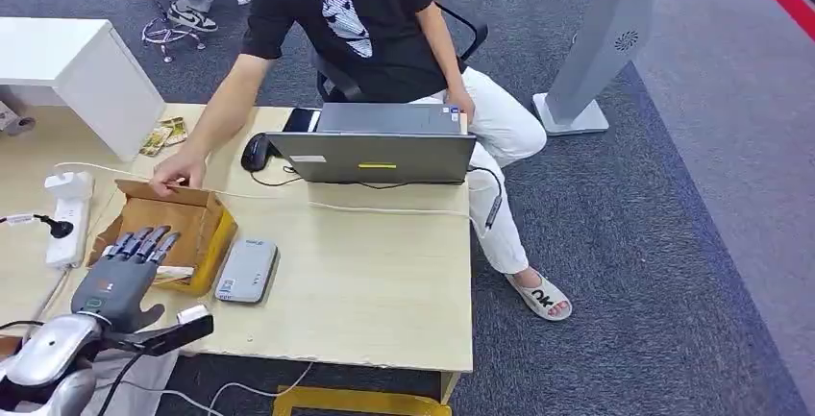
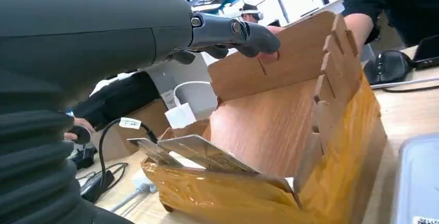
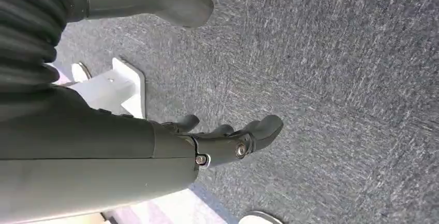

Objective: Pass the card to the sensor for recognition and then transmit it.

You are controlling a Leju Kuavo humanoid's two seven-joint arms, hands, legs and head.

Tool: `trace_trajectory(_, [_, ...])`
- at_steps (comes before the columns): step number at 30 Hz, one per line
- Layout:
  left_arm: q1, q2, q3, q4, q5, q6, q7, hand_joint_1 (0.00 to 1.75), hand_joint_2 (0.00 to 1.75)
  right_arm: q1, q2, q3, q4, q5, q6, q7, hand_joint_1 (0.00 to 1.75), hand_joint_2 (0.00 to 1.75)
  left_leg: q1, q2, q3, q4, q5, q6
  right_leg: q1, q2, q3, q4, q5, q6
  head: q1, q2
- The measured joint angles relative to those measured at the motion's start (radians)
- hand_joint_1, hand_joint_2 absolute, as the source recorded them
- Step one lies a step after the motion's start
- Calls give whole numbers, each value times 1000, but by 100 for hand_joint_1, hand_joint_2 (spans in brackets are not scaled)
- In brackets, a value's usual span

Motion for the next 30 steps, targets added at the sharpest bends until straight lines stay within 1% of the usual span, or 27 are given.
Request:
trace_trajectory(9, [-19,44,-8,12,37,-37,8,0,175,0,-2,9,0,-3,0,0,0,175,0,0,0,0,0,0,0,0,0,0,0,0,0,0])
trace_trajectory(21, [-23,58,-9,23,40,-40,8,0,175,0,-2,10,0,-3,0,0,0,175,0,0,0,0,0,0,0,0,0,0,0,0,0,0])
trace_trajectory(25, [-21,71,-12,24,98,-95,-8,0,175,1,-2,10,0,-6,-1,-8,0,175,0,0,0,0,0,0,0,0,0,0,0,0,0,0])
trace_trajectory(27, [-16,90,-13,24,116,-107,-16,0,175,2,-4,10,0,-10,-2,-15,0,175,0,0,0,0,0,0,1,0,0,0,0,0,0,0])
trace_trajectory(30, [-15,104,-13,24,122,-113,-22,0,175,3,-6,10,2,-16,-4,-18,0,175,0,0,0,0,0,0,1,0,0,0,0,0,0,0])
